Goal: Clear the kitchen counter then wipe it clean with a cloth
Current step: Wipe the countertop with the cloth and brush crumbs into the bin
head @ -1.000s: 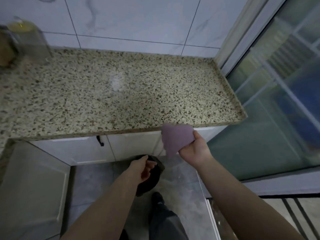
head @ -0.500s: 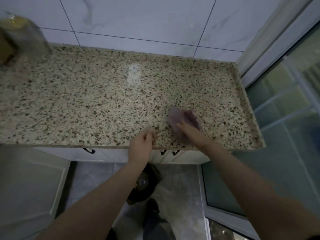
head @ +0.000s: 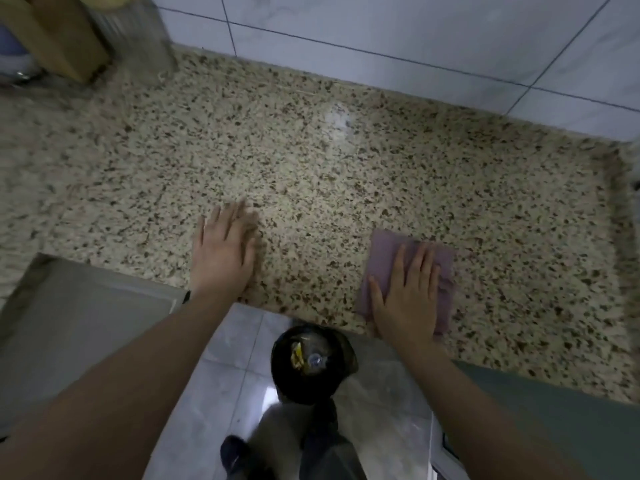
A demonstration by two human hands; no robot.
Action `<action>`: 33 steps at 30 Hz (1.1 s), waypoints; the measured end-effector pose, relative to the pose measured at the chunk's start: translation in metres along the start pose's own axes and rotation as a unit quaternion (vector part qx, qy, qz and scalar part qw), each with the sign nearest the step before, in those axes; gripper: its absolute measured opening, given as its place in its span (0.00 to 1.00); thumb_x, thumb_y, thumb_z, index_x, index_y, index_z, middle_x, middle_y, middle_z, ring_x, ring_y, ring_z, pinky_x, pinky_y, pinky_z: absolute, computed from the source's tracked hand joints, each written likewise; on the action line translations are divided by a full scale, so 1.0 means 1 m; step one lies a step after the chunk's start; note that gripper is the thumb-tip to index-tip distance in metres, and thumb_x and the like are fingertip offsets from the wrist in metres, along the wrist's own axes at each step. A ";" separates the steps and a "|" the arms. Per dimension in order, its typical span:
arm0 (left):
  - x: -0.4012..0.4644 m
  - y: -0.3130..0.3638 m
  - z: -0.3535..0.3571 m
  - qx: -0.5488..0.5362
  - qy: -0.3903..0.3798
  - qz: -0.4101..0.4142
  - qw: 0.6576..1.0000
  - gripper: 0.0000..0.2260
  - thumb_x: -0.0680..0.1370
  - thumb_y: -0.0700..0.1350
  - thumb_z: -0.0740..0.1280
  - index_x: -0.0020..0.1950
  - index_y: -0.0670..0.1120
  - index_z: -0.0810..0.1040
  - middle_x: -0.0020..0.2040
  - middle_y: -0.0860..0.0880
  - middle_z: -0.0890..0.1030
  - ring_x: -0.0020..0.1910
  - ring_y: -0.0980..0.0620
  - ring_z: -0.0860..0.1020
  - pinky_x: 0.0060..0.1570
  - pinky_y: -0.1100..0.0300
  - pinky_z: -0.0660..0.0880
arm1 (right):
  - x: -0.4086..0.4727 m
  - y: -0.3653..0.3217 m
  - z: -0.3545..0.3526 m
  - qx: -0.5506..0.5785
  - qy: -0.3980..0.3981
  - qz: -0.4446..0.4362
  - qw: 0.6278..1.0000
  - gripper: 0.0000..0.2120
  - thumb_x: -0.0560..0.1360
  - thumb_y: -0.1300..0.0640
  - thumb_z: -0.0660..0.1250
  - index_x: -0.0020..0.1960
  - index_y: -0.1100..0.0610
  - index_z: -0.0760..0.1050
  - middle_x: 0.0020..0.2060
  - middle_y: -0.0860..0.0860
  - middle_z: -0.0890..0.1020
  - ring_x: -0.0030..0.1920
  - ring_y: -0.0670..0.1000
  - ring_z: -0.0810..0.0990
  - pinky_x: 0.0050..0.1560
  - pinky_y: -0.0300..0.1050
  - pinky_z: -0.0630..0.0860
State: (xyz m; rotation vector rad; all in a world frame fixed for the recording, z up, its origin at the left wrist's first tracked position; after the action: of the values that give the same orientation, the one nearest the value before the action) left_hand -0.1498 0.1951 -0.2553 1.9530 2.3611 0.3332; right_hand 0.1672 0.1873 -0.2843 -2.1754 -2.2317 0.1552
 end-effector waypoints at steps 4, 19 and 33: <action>0.016 -0.025 0.006 -0.029 -0.018 -0.055 0.998 0.22 0.83 0.50 0.58 0.76 0.45 0.66 0.79 0.46 0.63 0.79 0.45 0.59 0.78 0.46 0.53 | -0.005 -0.077 0.004 0.045 -0.004 -0.078 0.996 0.34 0.80 0.34 0.48 0.80 0.49 0.51 0.79 0.65 0.46 0.79 0.66 0.45 0.78 0.62 0.48; 0.020 -0.032 0.010 -0.051 -0.040 -0.057 0.996 0.25 0.80 0.44 0.54 0.79 0.45 0.62 0.80 0.47 0.59 0.80 0.45 0.54 0.78 0.45 0.53 | 0.172 -0.185 0.009 0.021 0.012 -0.223 0.975 0.32 0.78 0.31 0.49 0.79 0.39 0.49 0.80 0.60 0.49 0.79 0.64 0.48 0.77 0.61 0.48; 0.019 -0.034 0.013 -0.037 -0.049 -0.059 0.996 0.26 0.80 0.43 0.55 0.79 0.46 0.60 0.81 0.48 0.57 0.81 0.47 0.52 0.79 0.47 0.51 | 0.164 -0.194 0.007 0.034 -0.031 -0.259 0.965 0.37 0.79 0.32 0.46 0.81 0.51 0.47 0.80 0.57 0.47 0.80 0.61 0.45 0.78 0.62 0.49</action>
State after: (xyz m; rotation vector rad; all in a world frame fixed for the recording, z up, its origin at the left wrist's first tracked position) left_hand -0.1834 0.2093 -0.2732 1.7473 2.3545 0.3068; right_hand -0.0308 0.3458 -0.2834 -1.5013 -2.6883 0.2834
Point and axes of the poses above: each hand's wrist, its own x-axis towards the middle knuckle, its own z-axis out of the palm, y = z × x, the point moved 2 cm from there along x, towards the middle knuckle
